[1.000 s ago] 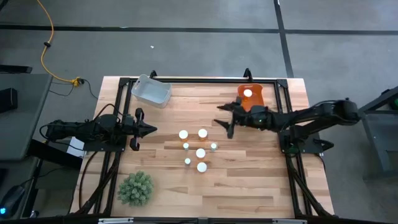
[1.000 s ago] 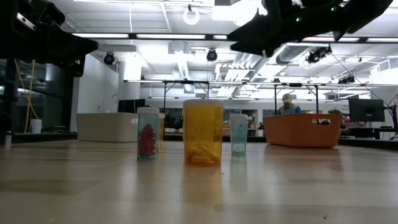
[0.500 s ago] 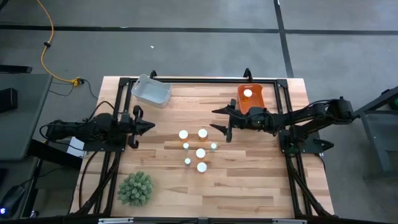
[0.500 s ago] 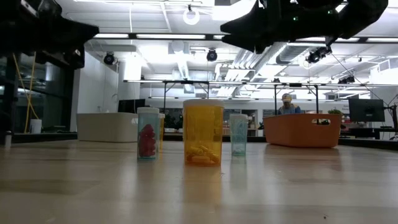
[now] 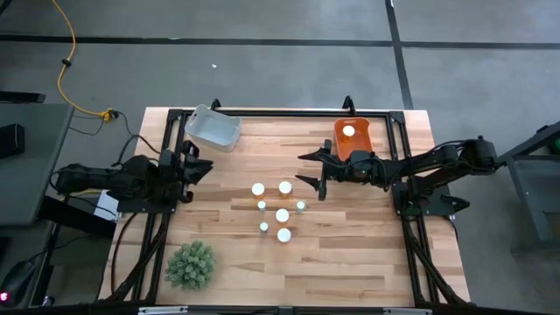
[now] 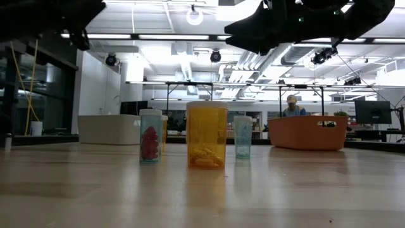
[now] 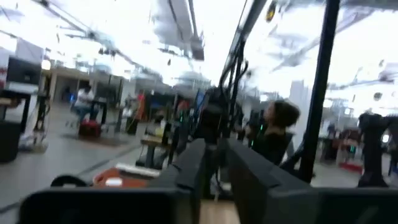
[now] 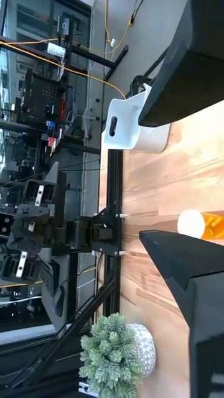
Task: Pick and place medicine bottles into bin by pill shape (circle, oval)
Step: Put the top left blue tablet bottle into the gray bin
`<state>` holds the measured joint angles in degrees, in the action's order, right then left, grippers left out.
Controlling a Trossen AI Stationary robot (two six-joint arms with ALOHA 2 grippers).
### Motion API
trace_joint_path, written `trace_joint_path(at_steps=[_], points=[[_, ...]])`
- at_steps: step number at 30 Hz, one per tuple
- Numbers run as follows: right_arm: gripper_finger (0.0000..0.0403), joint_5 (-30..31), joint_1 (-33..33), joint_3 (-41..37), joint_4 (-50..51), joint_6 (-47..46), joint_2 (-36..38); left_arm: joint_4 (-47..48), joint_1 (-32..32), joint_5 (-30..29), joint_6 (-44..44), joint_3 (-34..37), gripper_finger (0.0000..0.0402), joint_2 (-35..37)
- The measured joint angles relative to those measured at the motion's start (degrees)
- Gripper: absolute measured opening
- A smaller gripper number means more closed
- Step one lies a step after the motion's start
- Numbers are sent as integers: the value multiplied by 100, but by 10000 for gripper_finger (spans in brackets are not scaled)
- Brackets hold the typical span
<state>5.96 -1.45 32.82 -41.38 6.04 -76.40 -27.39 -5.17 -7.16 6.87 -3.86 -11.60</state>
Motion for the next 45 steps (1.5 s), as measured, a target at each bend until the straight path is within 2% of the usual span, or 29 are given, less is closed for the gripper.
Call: trace_joint_path(at_steps=[9, 15, 21, 30, 34, 38, 45], points=[[279, 0, 0, 0, 0, 0, 0, 9, 2, 7, -151, -902, 224, -2410], [279, 0, 0, 0, 42, -2, 0, 24, 2, 267, -429, -1328, 283, -3666], [279, 2, 0, 0, 135, -89, 0, 67, -6, 214, -560, -1601, 288, -4201], [279, 2, 0, 2, 165, -109, 0, 422, -7, 39, -465, -1687, 287, -4383], [279, 2, 0, 2, 177, -109, 0, 489, 29, 290, -298, -1687, 287, -4397], [279, 2, 0, 2, 177, -108, 0, 670, 339, 588, -237, -1779, 287, -4486], [279, 2, -2, 2, 179, -109, 0, 1626, 1066, 131, -856, -2497, 287, -5236]])
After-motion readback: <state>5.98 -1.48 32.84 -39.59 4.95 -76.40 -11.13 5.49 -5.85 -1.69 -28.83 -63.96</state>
